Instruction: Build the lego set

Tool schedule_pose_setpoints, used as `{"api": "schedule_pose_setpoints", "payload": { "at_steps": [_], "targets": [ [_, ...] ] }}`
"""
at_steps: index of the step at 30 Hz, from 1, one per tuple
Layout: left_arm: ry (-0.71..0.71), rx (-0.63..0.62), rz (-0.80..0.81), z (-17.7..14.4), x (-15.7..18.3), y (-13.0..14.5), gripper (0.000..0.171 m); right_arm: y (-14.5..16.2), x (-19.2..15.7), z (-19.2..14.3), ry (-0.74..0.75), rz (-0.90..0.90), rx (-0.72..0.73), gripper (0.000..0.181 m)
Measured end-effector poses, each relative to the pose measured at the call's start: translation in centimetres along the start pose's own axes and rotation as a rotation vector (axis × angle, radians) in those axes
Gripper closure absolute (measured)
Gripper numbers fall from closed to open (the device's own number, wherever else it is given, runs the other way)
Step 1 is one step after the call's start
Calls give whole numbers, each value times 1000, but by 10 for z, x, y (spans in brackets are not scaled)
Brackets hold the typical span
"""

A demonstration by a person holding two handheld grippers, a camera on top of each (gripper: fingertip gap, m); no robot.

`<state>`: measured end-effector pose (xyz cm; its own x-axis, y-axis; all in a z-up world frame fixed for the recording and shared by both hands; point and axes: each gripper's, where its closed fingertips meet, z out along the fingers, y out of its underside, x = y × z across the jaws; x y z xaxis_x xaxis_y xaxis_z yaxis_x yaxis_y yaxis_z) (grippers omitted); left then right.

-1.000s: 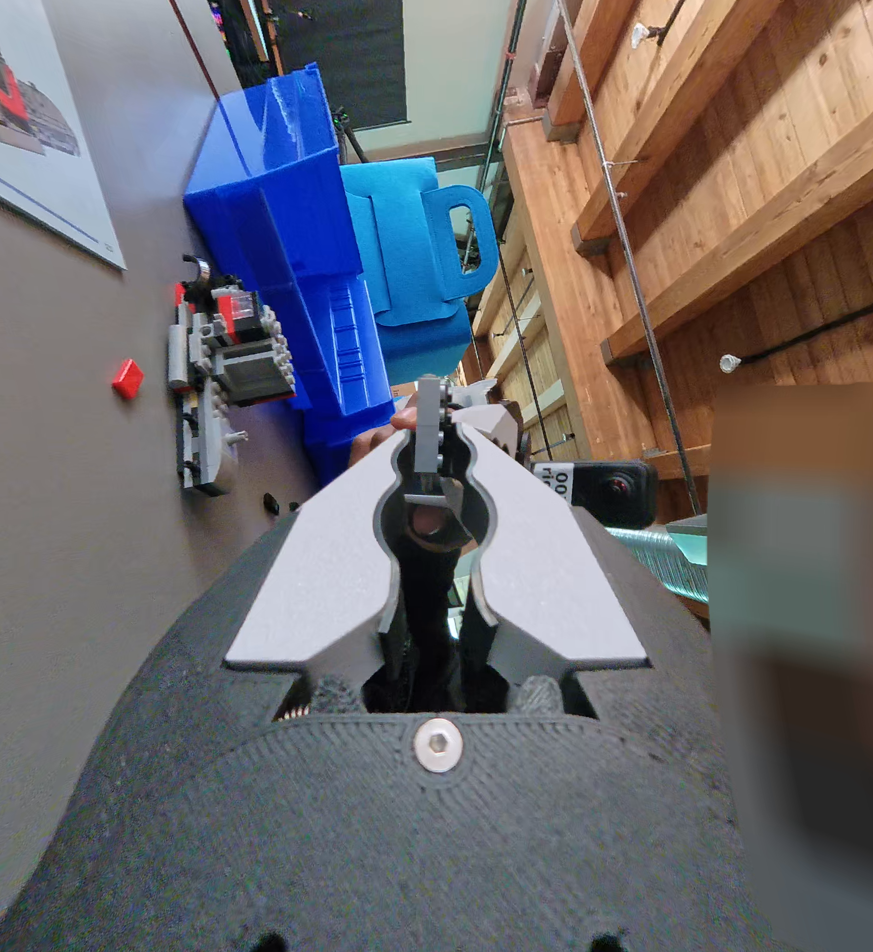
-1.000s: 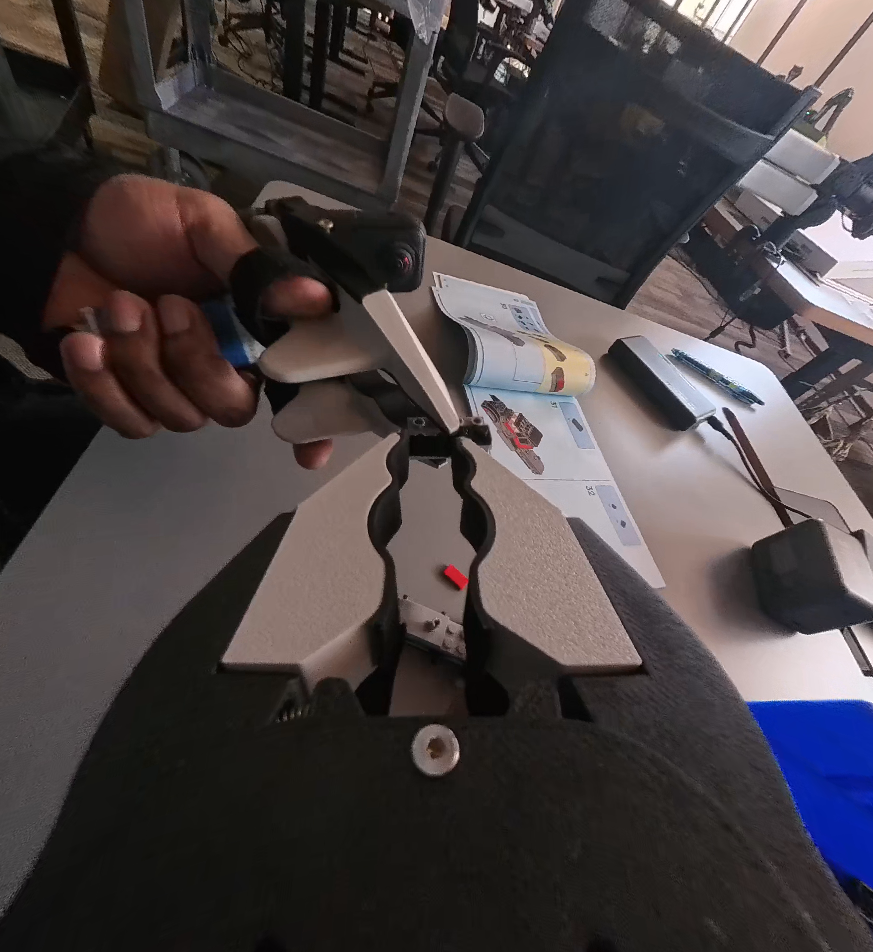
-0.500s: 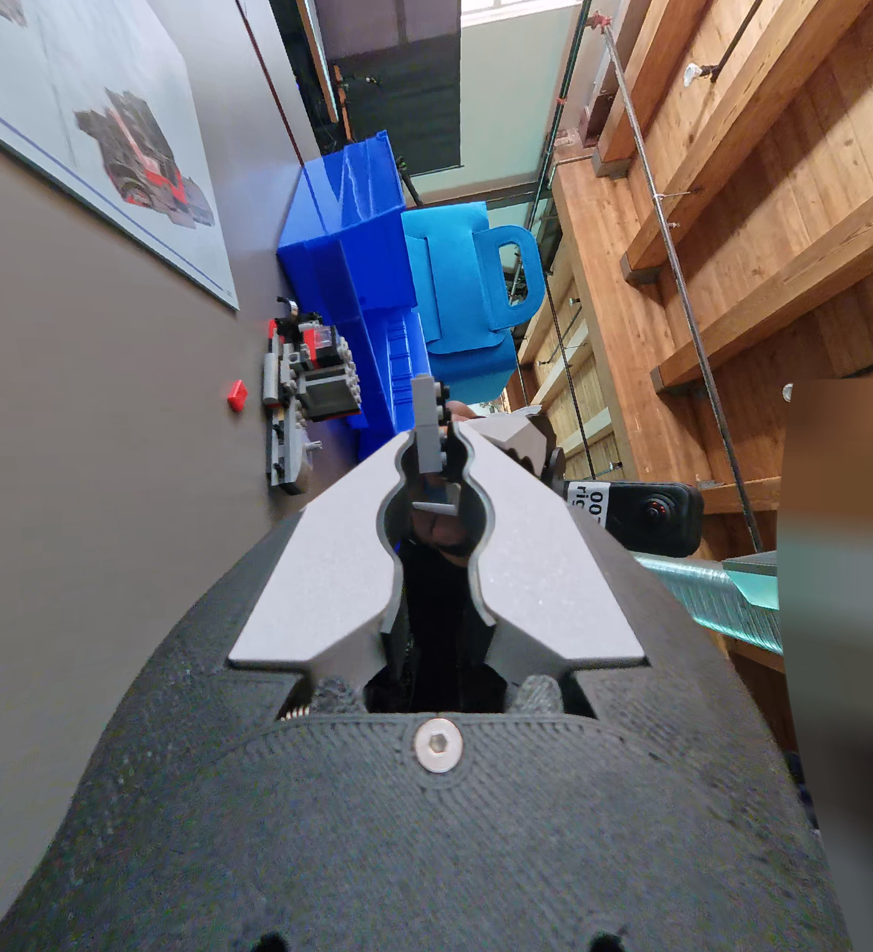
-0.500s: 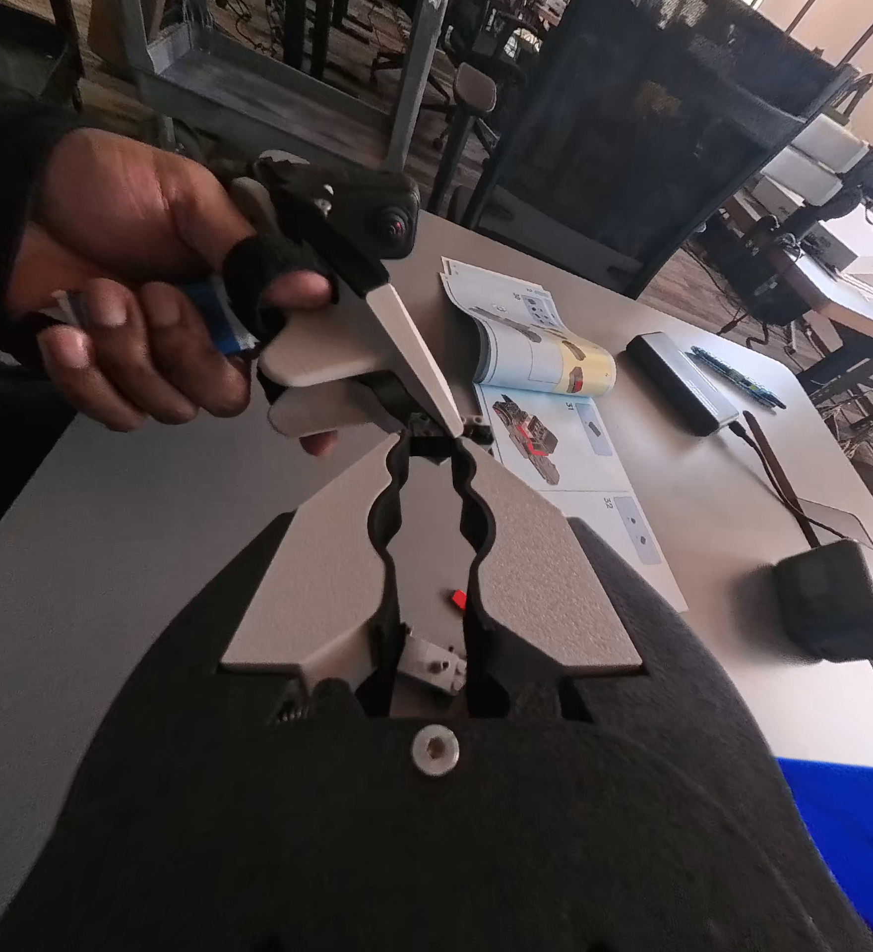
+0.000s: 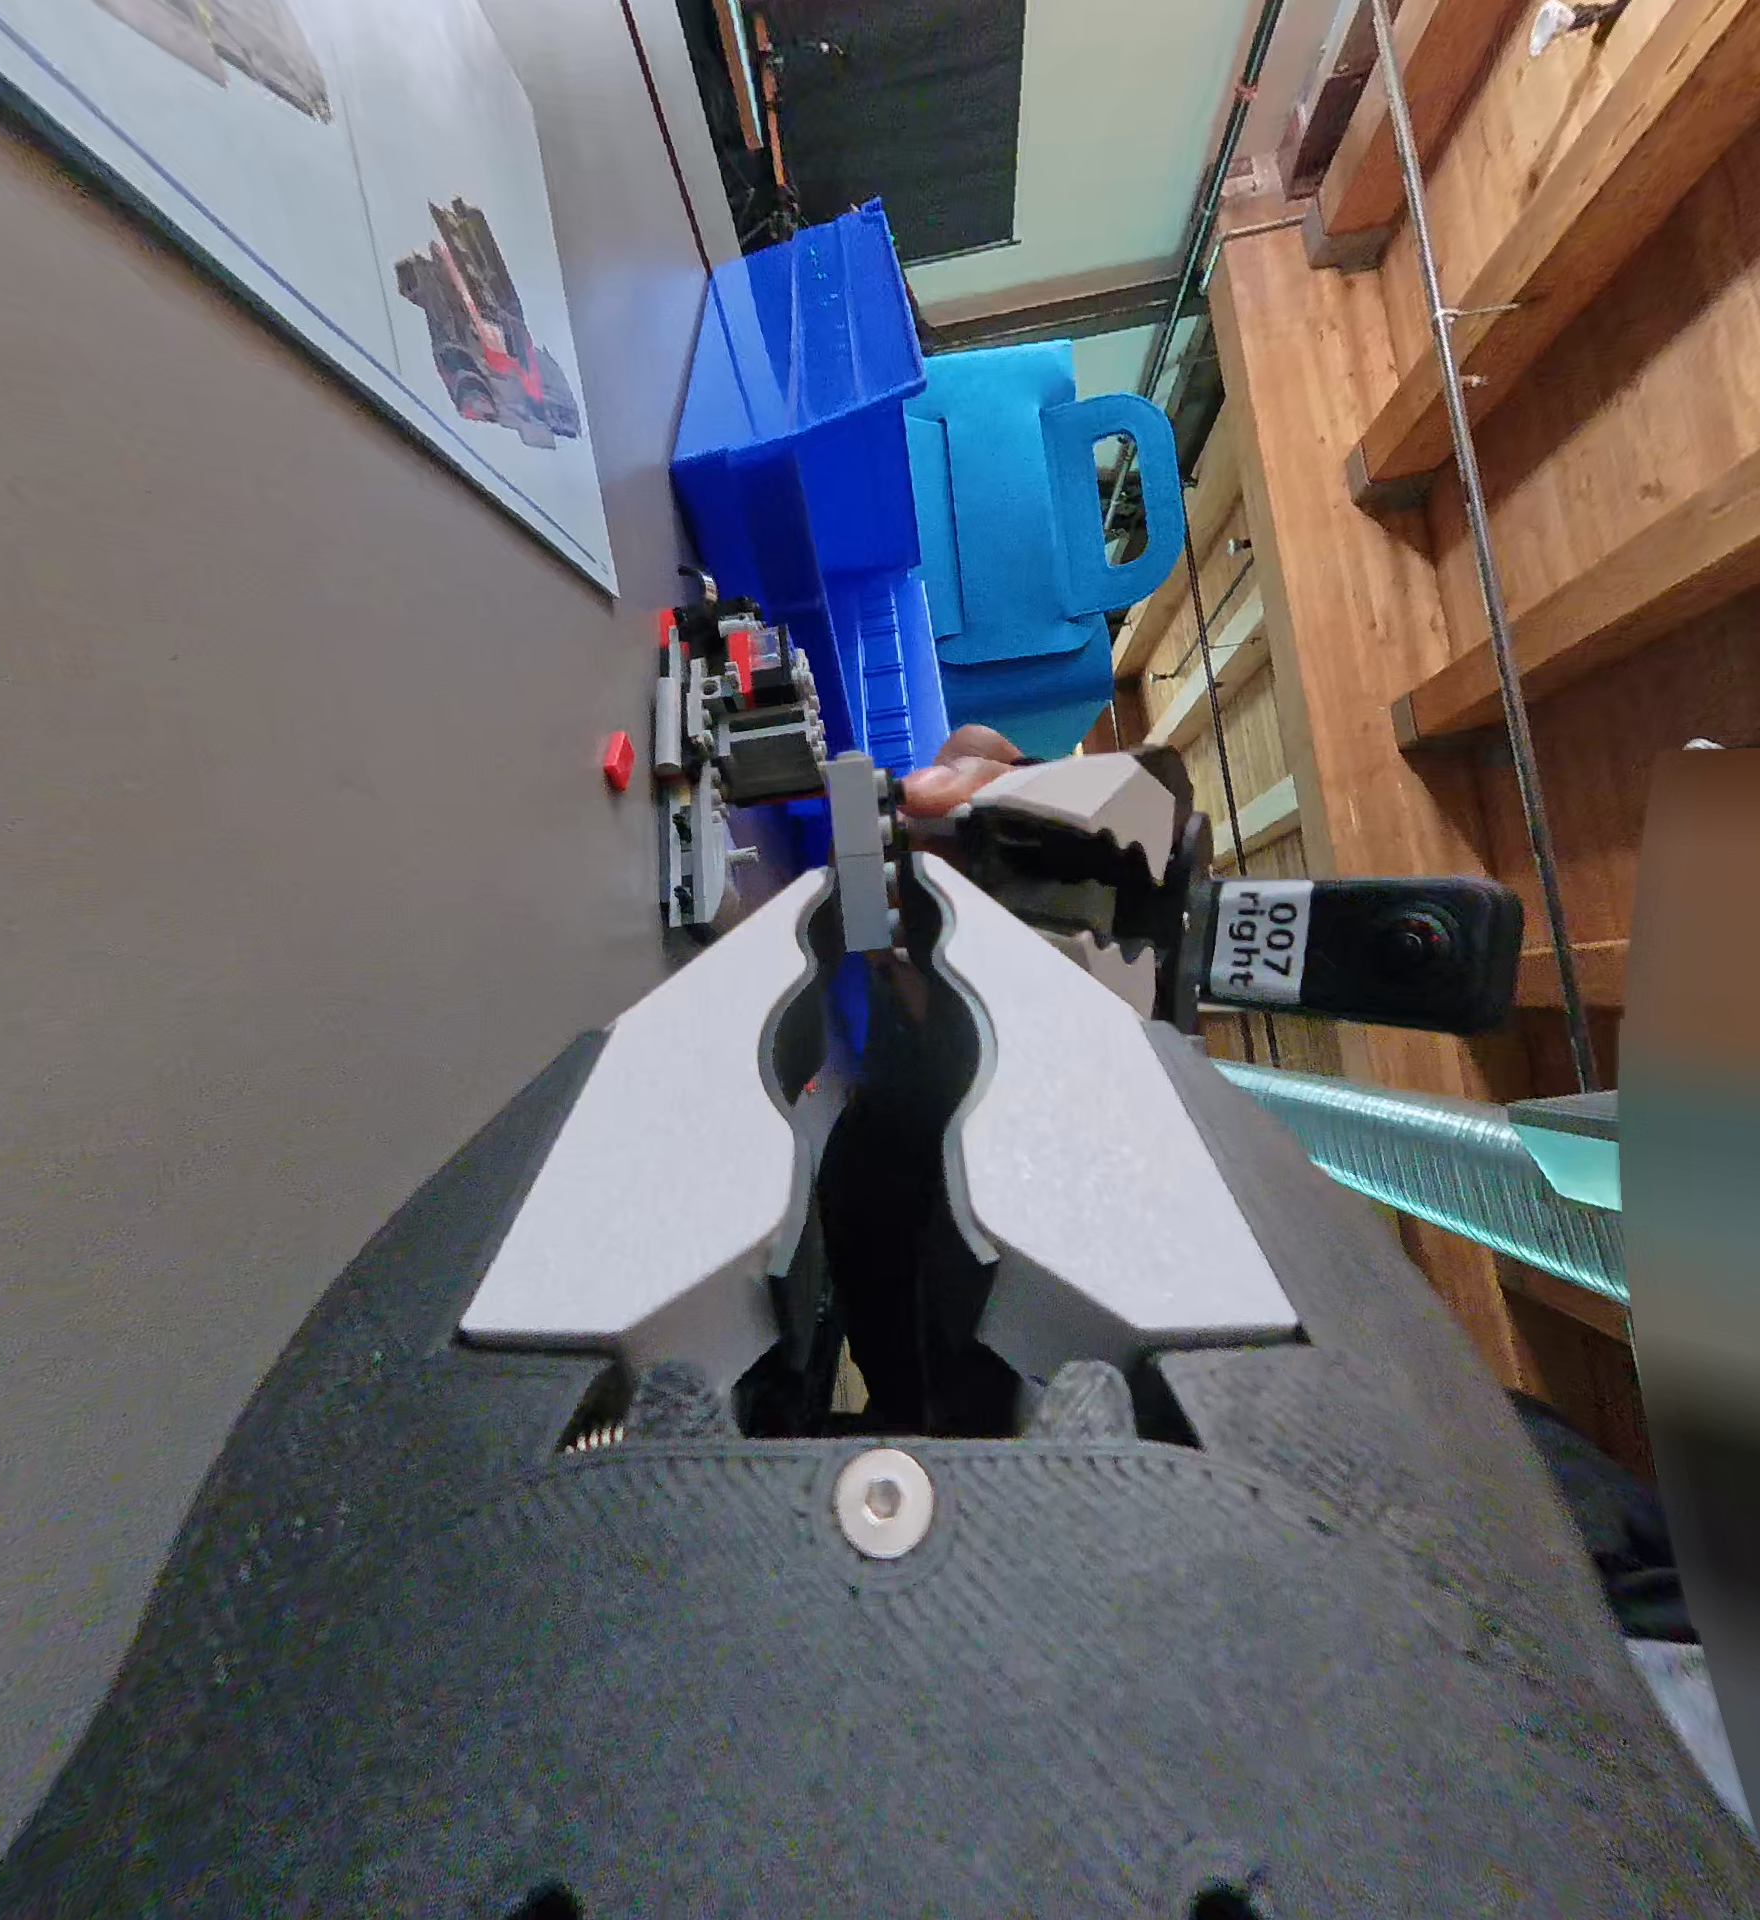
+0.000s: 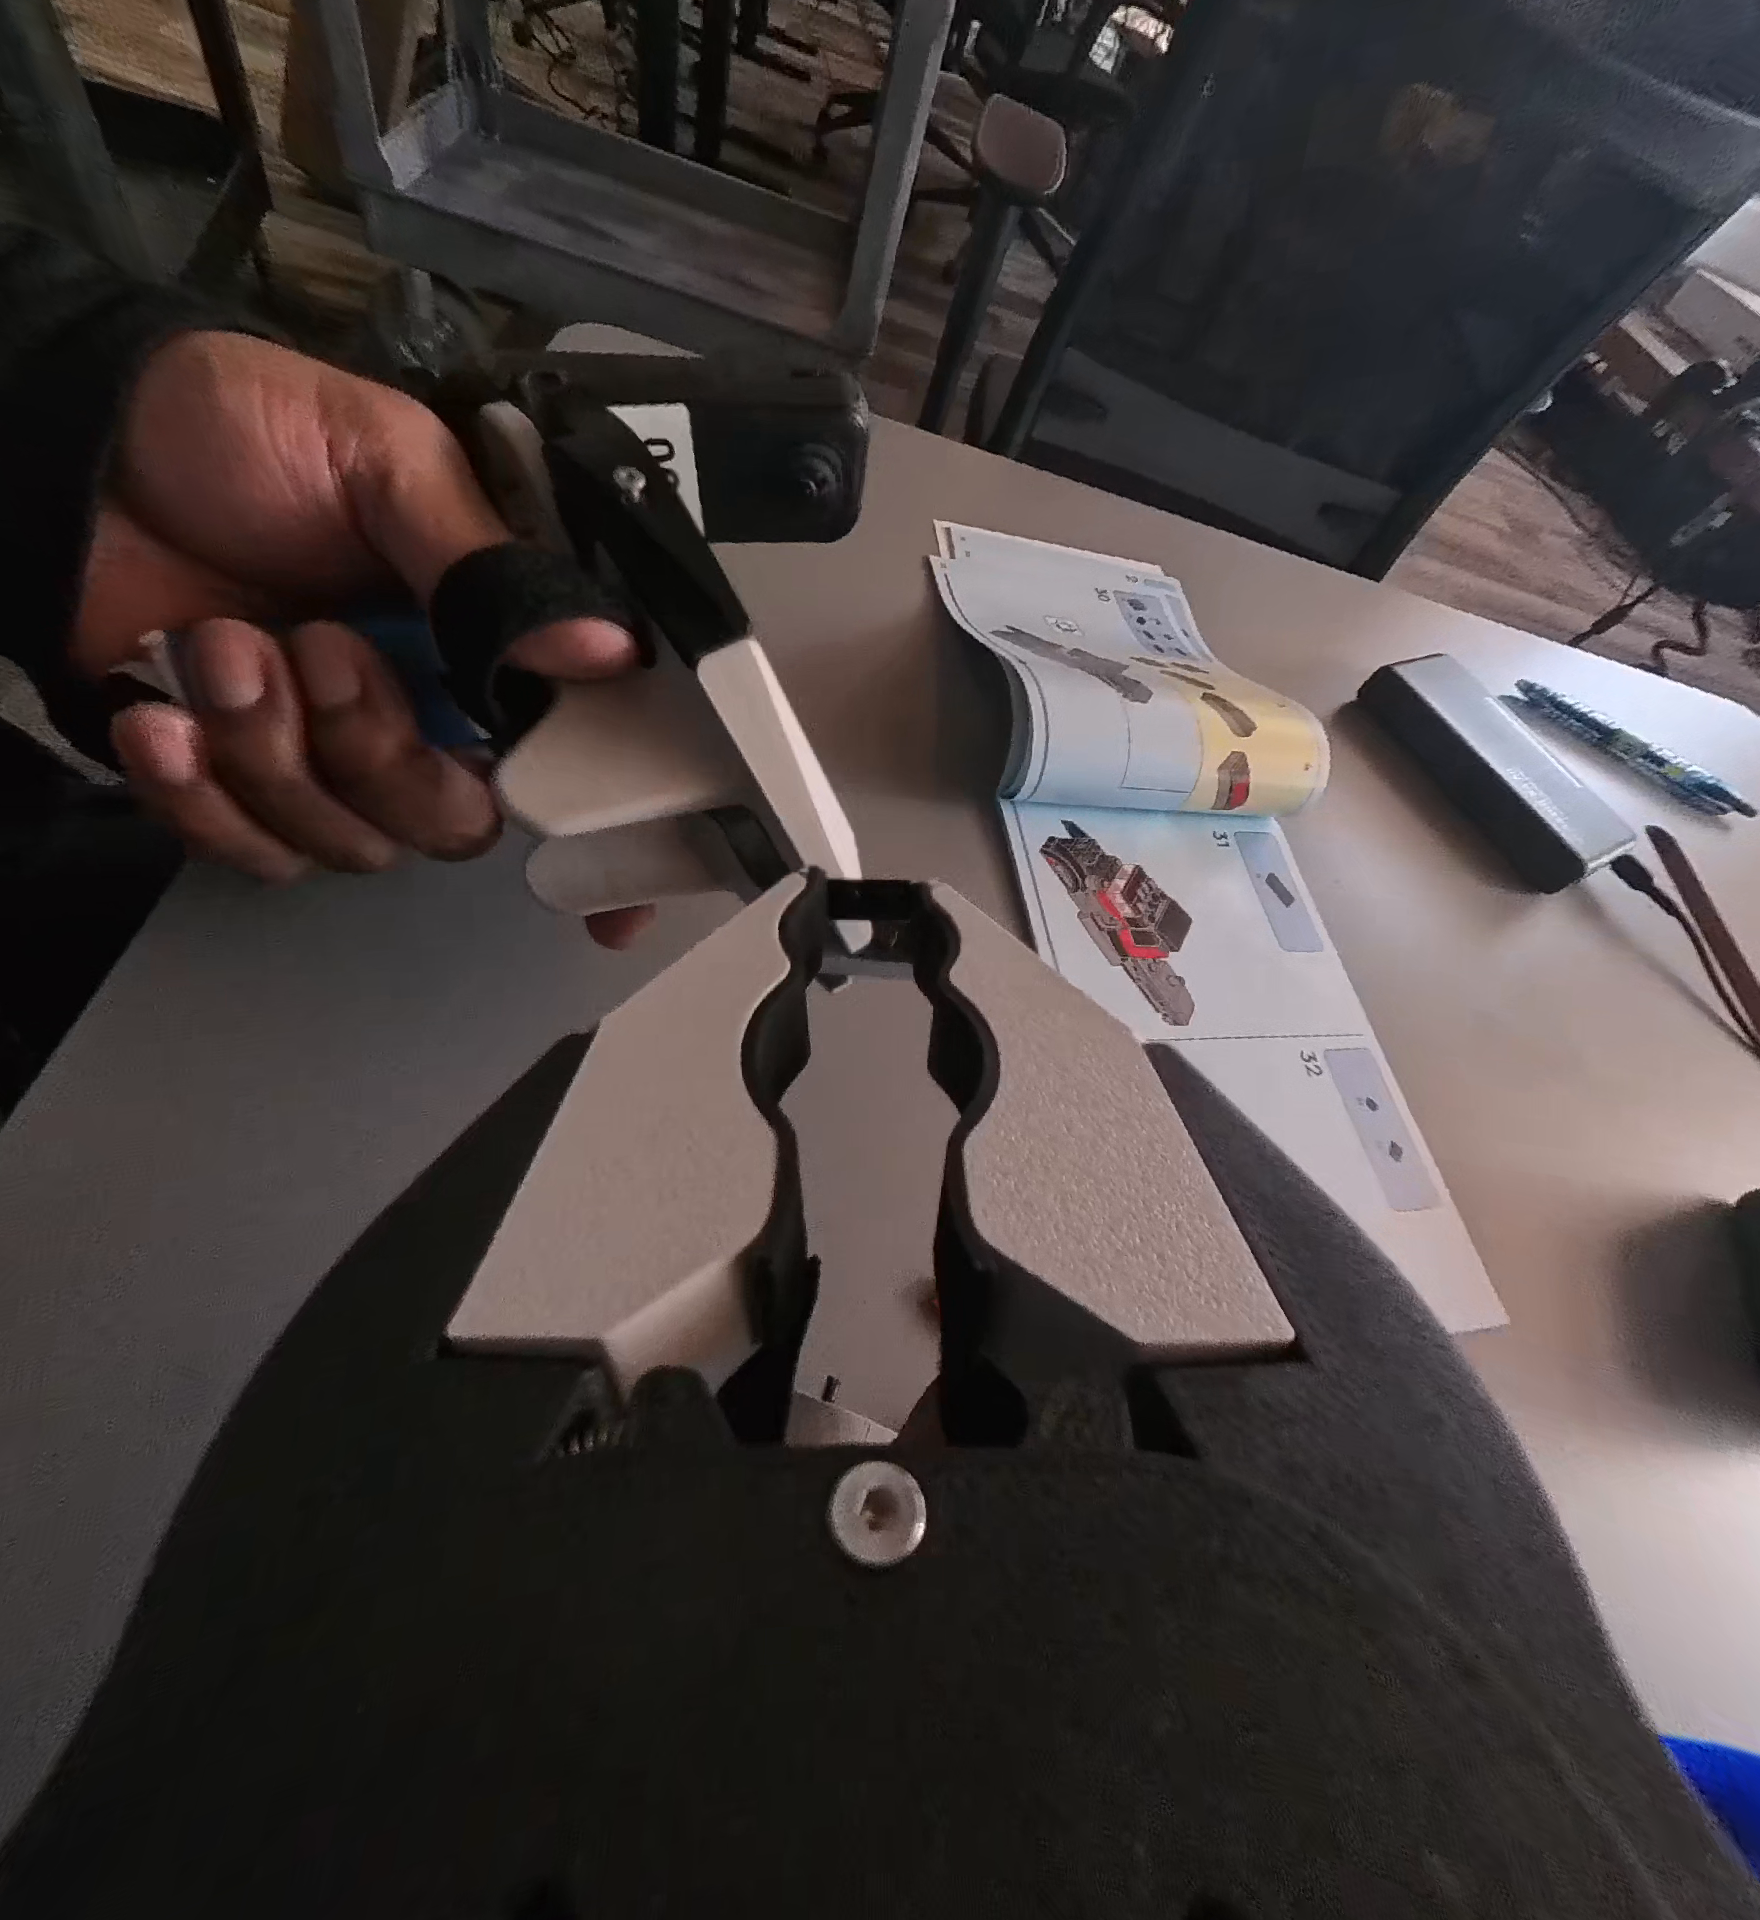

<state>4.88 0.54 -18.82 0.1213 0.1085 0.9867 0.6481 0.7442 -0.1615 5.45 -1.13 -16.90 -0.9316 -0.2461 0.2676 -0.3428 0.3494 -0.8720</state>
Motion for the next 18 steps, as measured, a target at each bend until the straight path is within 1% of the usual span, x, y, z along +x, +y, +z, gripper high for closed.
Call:
{"api": "schedule_pose_setpoints", "payload": {
  "at_steps": [8,13,15,18],
  "targets": [
    [69,-17,43,-5,10,1,161,0,1,-1,-97,169,56,165],
    [120,-34,57,-6,17,2,160,-5,1,-5,-129,203,82,165],
    [106,-34,61,-6,16,2,161,-8,0,-7,-130,196,90,165],
    [50,-46,103,-4,11,3,161,-12,2,-8,-123,199,89,165]
  ]
}}
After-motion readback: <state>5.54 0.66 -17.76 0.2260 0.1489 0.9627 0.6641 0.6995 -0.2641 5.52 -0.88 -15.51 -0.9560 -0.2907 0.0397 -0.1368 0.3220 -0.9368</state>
